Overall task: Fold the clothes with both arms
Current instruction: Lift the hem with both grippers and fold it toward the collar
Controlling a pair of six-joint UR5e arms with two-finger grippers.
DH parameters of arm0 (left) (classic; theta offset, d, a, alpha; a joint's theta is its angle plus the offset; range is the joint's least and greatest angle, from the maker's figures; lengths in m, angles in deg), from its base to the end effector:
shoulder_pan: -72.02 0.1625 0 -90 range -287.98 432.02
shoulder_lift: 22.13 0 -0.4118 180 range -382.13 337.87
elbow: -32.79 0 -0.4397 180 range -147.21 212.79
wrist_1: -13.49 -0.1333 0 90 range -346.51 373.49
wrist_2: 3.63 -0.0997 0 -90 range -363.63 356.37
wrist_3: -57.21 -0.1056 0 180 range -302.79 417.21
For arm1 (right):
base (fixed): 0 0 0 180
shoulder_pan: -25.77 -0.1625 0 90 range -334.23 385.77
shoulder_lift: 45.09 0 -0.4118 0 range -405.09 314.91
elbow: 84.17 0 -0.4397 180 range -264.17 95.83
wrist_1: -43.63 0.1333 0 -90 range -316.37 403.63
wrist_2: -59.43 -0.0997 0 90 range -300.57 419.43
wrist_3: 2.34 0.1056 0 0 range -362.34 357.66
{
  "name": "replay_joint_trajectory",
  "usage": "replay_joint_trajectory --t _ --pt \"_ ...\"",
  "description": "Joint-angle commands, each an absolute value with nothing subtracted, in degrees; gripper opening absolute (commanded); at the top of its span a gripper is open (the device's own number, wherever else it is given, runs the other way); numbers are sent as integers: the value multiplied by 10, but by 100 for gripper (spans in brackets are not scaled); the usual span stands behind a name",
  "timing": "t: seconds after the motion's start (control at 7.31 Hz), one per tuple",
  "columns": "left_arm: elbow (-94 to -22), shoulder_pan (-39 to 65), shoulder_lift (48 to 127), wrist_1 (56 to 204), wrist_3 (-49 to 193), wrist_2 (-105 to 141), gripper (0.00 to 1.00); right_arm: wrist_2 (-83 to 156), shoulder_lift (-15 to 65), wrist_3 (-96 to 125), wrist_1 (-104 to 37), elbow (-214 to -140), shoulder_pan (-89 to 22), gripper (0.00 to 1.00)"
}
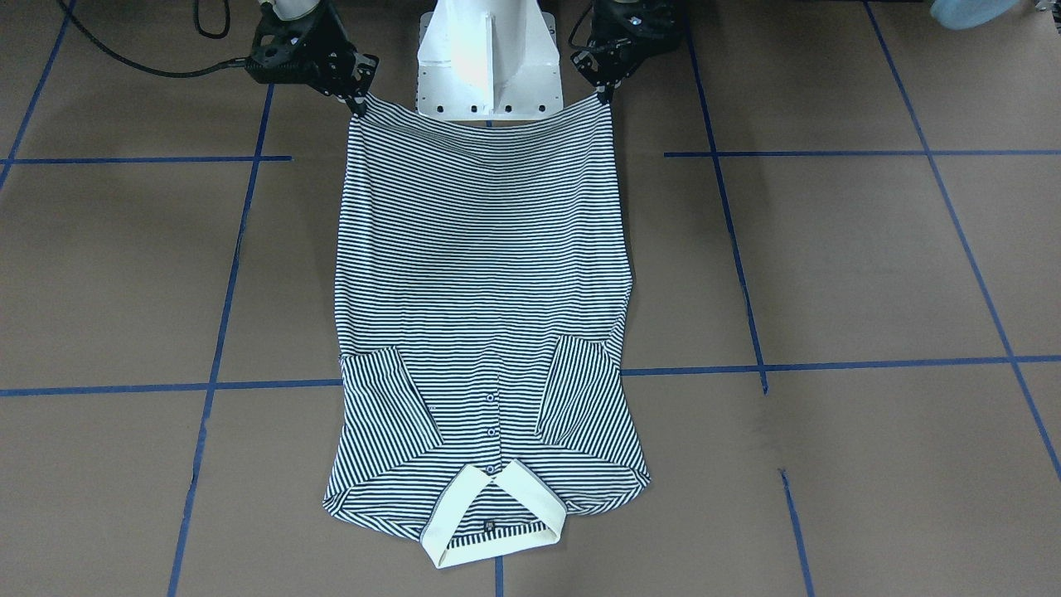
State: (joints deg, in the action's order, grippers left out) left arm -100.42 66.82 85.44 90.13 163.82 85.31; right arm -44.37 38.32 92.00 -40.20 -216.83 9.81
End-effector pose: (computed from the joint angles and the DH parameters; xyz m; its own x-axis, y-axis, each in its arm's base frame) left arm 0.4699 -0.1786 0.1694 0.6159 -0.3430 -0.7092 0.2925 0.9355 -0.1985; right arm -0.4273 -0.2346 0.2146 0.5382 0.2304 0.8107 -0.1193 0.9731 -0.1973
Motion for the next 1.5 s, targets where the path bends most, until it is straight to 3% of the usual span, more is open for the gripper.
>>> replay_joint_trajectory --t 0.0,0.55,0.82,1.09,1.37 --pt "-1092 720 825 884 1657 872 0 -509 407 921 -402 -2205 128 0" --pt "-1105 727 817 868 1656 876 0 -508 412 912 -401 -2201 103 0" --pt "-1089 657 824 872 1586 876 0 -504 363 840 -399 -2135 27 0" --pt "-1015 542 868 882 1483 878 0 -505 294 789 -393 -2047 -42 0" --pt "-932 497 873 977 1462 893 0 -496 246 761 -380 -1981 -92 0"
